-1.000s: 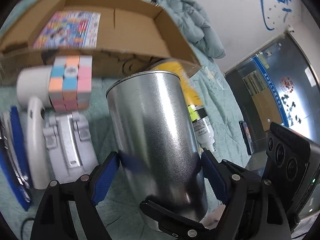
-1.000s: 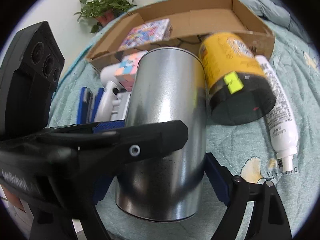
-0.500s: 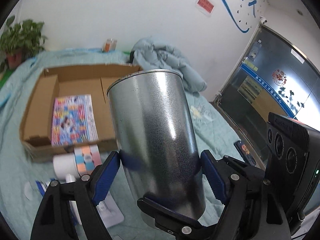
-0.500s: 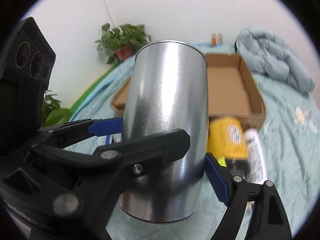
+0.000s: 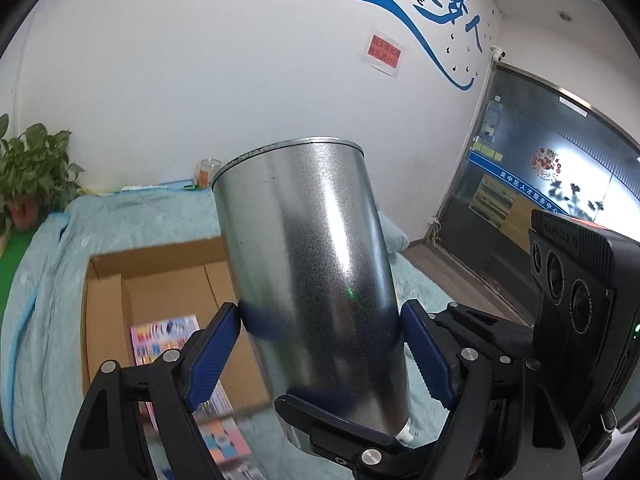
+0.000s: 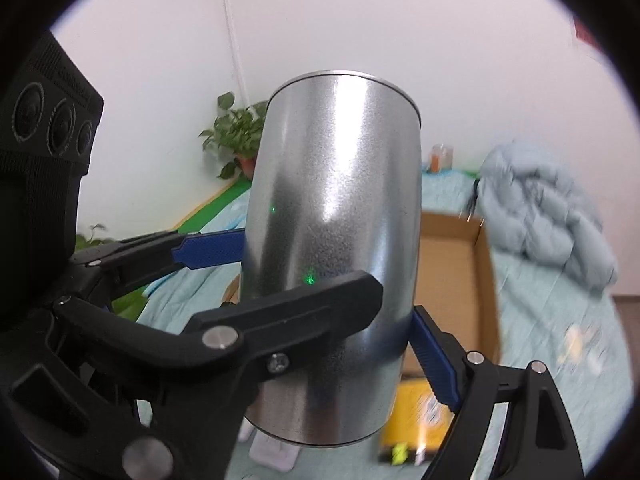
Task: Organize rigid objects
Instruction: 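Carry the silver cylinder over the box and lower it inside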
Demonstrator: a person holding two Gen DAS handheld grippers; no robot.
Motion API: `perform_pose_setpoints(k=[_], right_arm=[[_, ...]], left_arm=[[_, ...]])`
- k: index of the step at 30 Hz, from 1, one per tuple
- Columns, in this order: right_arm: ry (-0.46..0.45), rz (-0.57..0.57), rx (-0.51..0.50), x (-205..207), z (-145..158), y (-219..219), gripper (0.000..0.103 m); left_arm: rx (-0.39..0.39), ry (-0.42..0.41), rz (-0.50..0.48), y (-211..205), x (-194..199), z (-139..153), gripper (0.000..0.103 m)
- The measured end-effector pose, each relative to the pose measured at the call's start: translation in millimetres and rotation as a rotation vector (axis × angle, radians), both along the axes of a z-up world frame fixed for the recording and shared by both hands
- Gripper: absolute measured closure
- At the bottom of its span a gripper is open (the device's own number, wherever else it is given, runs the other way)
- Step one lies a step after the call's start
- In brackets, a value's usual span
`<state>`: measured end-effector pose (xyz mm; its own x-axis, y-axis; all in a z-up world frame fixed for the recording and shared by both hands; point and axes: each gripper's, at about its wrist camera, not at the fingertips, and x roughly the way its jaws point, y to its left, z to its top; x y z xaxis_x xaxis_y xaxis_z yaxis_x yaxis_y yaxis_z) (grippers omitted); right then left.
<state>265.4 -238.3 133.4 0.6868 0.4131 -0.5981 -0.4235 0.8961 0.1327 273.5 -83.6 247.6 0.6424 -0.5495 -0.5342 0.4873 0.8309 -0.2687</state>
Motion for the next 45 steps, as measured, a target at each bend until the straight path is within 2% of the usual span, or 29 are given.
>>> perform_pose_setpoints(k=[4, 8, 11, 18, 19, 28, 33, 38, 41, 42, 45], right_arm=[[0.027, -0.011, 0.011, 42.7, 19.2, -0.1, 0.018], [0.087, -0.020, 0.038, 79.0, 18.2, -1.5, 0.018], [0.123, -0.025, 0.027, 93.1, 6.1, -0.2, 0.018], [0.222, -0.027, 0.018, 122.8, -28.5, 0.4, 0.018], [0.208, -0.022, 0.038, 126.4, -33.9, 1.1, 0.018], [0.343, -0.012, 0.048, 151.4, -94.7, 6.7, 0.018], [0.446, -0.003, 0.050, 161.1, -137.2, 10.0, 0.018], [0.536, 0.000, 0.048, 163.3, -172.6, 9.7, 0.018], [0.595, 0.008, 0.045, 159.0, -193.6, 8.4, 0.018], [0.609, 0.007, 0.049, 157.6, -197.4, 8.3, 0.018], [0.631, -0.003, 0.075, 156.0, -204.3, 6.9, 0.018]], left_arm=[[0.023, 0.030, 0.002, -1.2, 52.6, 26.8, 0.024], [0.017, 0.102, 0.006, -1.1, 106.1, 28.2, 0.023], [0.020, 0.143, -0.002, -4.9, 136.1, 17.8, 0.023], [0.032, 0.255, -0.005, -15.0, 174.4, -22.0, 0.023], [0.035, 0.268, -0.008, -17.3, 176.0, -26.8, 0.023], [0.037, 0.417, -0.007, -24.0, 215.9, -103.8, 0.023], [0.048, 0.480, -0.019, -15.4, 220.0, -176.4, 0.023], [0.062, 0.544, -0.042, -16.9, 221.7, -233.4, 0.023], [0.081, 0.567, -0.055, -22.1, 215.8, -258.8, 0.023], [0.071, 0.553, -0.060, -21.7, 213.2, -268.2, 0.023], [0.029, 0.583, -0.036, -18.7, 216.8, -281.6, 0.023]])
